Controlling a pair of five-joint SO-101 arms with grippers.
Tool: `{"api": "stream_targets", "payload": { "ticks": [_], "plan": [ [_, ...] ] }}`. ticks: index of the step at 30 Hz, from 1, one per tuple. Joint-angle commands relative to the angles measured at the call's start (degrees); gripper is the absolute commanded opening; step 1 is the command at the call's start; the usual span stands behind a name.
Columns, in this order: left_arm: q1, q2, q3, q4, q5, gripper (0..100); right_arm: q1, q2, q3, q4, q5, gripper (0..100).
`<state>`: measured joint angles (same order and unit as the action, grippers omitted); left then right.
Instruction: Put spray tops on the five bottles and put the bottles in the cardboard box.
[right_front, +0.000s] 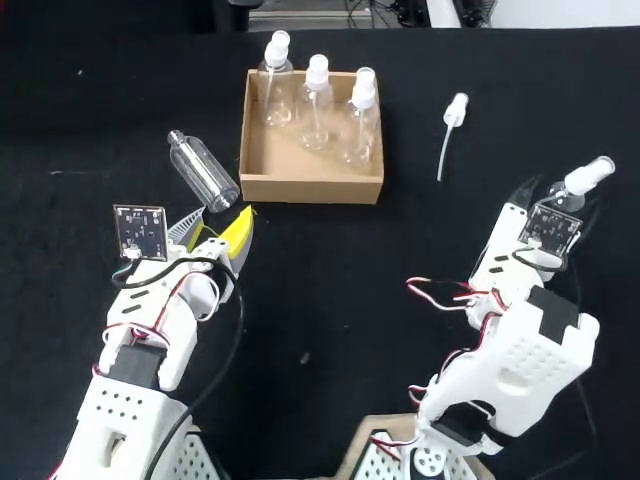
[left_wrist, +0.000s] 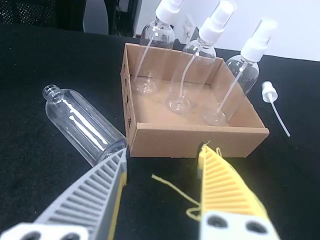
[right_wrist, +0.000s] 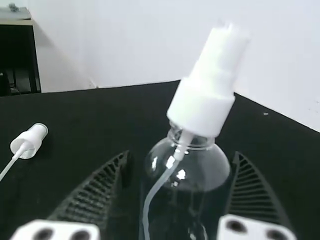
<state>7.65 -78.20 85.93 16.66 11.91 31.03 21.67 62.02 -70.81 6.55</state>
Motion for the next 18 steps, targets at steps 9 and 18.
{"api": "stream_targets", "payload": {
  "ticks": [9,18],
  "plan": [
    [0.04,-1.14,-0.75,-1.14,0.70,21,4.22,-4.18,-1.27,-0.53,-0.44,1.4],
    [-0.04,-1.14,-0.75,-1.23,0.70,21,-4.48,-24.13,11.12,-2.02,-0.70,1.1]
  ]
}}
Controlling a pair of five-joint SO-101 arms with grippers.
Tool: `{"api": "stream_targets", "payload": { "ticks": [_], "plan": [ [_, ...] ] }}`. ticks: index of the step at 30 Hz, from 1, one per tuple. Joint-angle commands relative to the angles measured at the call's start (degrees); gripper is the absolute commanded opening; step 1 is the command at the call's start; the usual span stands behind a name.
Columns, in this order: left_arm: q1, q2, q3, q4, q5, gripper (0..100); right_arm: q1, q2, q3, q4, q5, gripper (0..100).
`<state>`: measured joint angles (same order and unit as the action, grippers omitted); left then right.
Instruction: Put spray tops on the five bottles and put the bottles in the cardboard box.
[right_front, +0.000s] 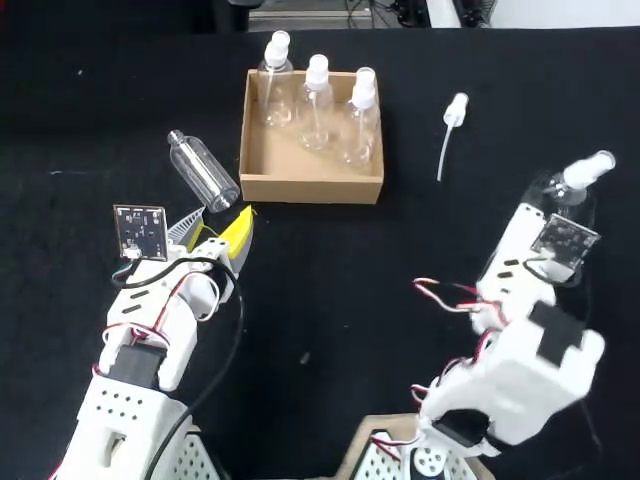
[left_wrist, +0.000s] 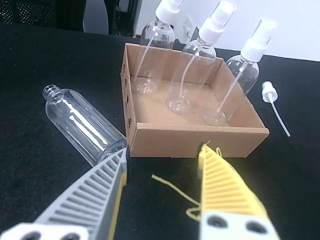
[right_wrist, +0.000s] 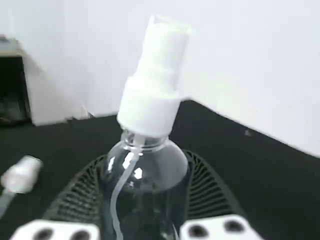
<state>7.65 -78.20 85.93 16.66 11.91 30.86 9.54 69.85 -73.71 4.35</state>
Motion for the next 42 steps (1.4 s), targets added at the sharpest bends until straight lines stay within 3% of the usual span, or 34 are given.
{"api": "stream_targets", "payload": {
  "ticks": [1,7,10,15,21,27,34,42],
  "plan": [
    [-0.04,-1.14,-0.75,-1.23,0.70,21,-6.07,-15.78,4.44,3.43,2.29,1.1],
    [-0.04,-1.14,-0.75,-1.14,0.62,21,-14.59,-37.41,3.03,30.42,2.73,1.1],
    [-0.04,-1.23,-0.75,-1.14,0.44,21,-19.34,-45.93,0.40,43.08,-0.88,1.1],
    [-0.92,-1.23,-0.75,-1.05,0.53,21,-28.92,-51.21,-5.41,55.03,-4.40,1.1],
    [-8.75,-1.23,-0.92,-1.32,0.70,21,-42.02,-45.14,-11.56,55.56,-4.13,1.1],
    [-16.31,-1.23,-0.84,-3.87,0.70,21,-50.46,-31.96,-21.41,55.47,-4.04,1.1],
    [-19.03,-1.23,4.97,-13.98,4.84,21,-52.40,-19.74,-31.25,55.47,-4.04,1.5],
    [-18.95,-1.23,5.32,-14.33,5.89,21,-53.89,-18.68,-30.11,53.80,-4.04,1.2]
  ]
}}
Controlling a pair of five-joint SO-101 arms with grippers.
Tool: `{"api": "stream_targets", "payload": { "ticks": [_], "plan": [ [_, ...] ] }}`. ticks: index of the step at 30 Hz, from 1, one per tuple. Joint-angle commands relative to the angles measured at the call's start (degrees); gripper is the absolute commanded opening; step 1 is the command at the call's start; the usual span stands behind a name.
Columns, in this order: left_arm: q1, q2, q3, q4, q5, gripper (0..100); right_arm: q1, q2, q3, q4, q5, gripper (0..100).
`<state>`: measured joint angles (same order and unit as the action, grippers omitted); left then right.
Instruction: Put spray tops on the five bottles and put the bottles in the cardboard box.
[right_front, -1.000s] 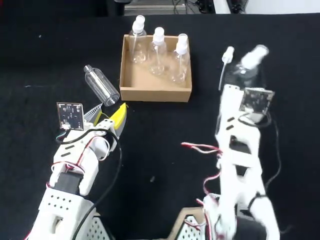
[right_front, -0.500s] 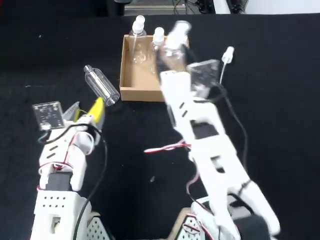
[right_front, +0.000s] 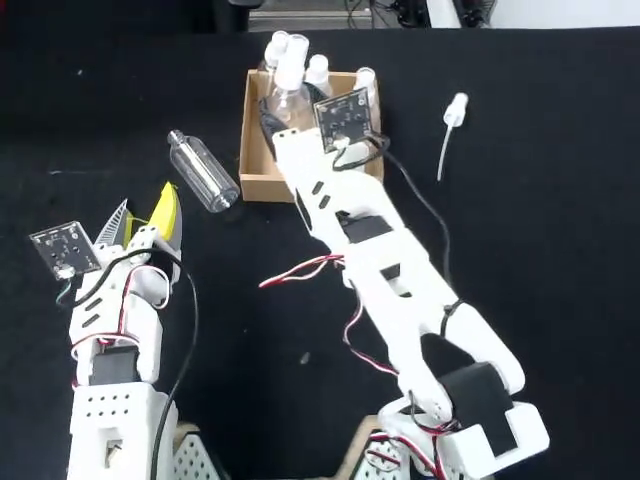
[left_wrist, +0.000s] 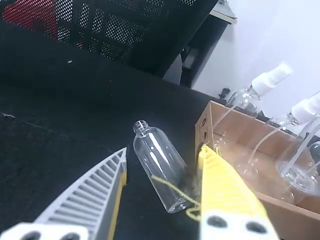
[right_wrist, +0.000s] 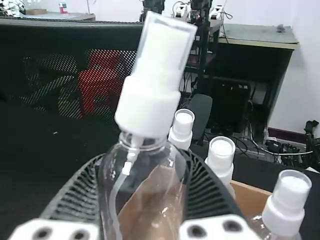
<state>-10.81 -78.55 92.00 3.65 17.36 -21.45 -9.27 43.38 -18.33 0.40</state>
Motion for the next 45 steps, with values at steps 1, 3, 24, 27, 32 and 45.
{"api": "stream_targets", "payload": {
  "ticks": [1,3,24,27,32,45],
  "plan": [
    [-0.48,-0.88,-0.75,-1.32,0.44,21,-1.76,0.92,-3.38,-4.04,-0.09,1.1],
    [-0.48,-0.88,-0.84,-1.32,0.44,21,-1.76,3.03,-1.98,-11.25,-0.09,1.1],
    [-0.57,-0.88,-0.75,-1.32,0.44,21,3.08,22.73,7.96,-53.71,-0.09,1.1],
    [-0.57,-0.88,-0.75,-1.32,0.44,21,3.96,23.69,9.27,-55.91,-0.09,1.1],
    [-0.22,-0.88,-0.75,-1.32,0.44,21,6.33,24.04,9.71,-55.91,-0.44,1.1],
    [-0.13,-0.88,-0.75,-1.23,0.44,21,6.59,28.35,9.80,-56.35,-0.18,1.1]
  ]
}}
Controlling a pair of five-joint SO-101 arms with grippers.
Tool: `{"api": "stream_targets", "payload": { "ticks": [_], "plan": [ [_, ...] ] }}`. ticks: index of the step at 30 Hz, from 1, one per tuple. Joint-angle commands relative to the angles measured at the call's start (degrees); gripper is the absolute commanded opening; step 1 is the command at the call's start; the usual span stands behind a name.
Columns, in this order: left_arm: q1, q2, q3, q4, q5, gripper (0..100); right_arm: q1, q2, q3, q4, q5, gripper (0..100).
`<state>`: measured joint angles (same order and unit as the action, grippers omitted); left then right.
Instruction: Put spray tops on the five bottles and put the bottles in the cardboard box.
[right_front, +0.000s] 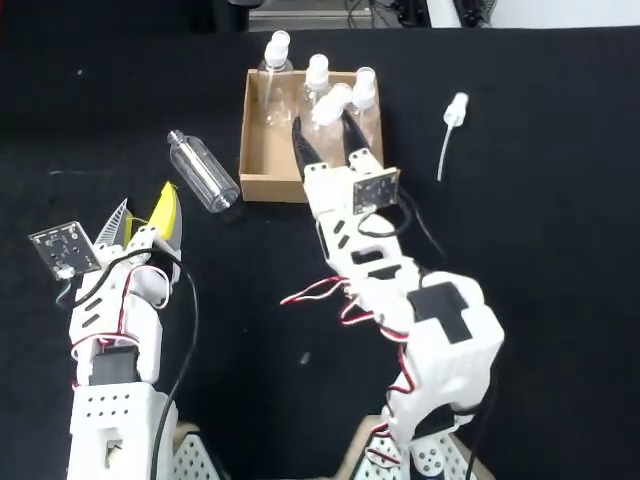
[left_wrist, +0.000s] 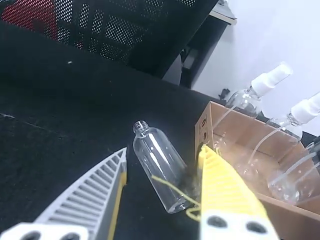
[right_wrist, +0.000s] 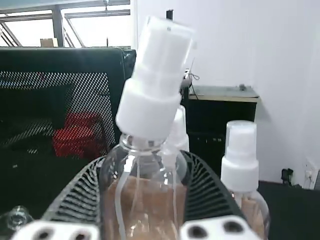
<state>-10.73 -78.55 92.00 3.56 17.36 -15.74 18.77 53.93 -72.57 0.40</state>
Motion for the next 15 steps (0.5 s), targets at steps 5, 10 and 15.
{"api": "stream_targets", "payload": {
  "ticks": [5,10,15],
  "plan": [
    [-0.22,-0.88,-0.75,-1.14,0.44,21,0.70,1.45,-1.45,-2.11,-0.18,1.1],
    [-0.22,-0.88,-0.75,-1.14,0.44,21,0.88,1.54,-1.10,-2.11,-0.18,1.1],
    [-0.22,-0.88,-0.75,-1.14,0.44,21,0.44,1.45,0.48,-2.11,-0.18,1.1]
  ]
}}
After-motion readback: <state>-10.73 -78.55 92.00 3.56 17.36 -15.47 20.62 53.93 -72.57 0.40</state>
